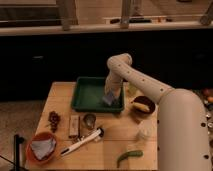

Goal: Wipe tray with sponge

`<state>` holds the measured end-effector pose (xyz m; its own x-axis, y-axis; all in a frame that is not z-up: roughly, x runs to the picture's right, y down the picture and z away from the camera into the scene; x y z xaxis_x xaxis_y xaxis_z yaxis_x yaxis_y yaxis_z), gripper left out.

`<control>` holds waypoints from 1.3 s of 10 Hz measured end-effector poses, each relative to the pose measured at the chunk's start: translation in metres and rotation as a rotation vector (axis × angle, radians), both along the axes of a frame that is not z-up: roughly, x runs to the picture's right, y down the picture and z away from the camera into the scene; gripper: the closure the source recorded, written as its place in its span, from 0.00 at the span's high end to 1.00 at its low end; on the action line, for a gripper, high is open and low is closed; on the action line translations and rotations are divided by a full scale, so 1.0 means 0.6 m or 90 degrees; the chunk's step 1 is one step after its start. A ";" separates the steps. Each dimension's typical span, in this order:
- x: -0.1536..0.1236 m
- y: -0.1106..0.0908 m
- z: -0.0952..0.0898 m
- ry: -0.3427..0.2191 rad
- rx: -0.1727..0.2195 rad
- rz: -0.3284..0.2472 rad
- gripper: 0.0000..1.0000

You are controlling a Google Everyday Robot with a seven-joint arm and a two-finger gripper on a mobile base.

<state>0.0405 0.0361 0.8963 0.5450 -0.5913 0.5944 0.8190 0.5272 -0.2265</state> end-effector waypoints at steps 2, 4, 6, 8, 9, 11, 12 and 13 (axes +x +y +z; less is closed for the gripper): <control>-0.001 -0.003 0.005 -0.004 0.003 0.000 0.01; -0.019 -0.004 0.010 -0.024 0.000 -0.004 0.01; -0.030 -0.001 0.016 -0.040 -0.006 -0.002 0.01; -0.044 0.004 0.024 -0.053 -0.011 0.001 0.01; -0.049 0.009 0.030 -0.057 -0.014 0.006 0.01; -0.048 0.026 0.045 -0.048 -0.017 0.036 0.01; -0.045 0.030 0.049 -0.039 -0.017 0.055 0.01; -0.041 0.036 0.053 -0.033 -0.018 0.068 0.01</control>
<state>0.0161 0.0577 0.9278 0.5728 -0.5136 0.6389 0.7691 0.6063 -0.2021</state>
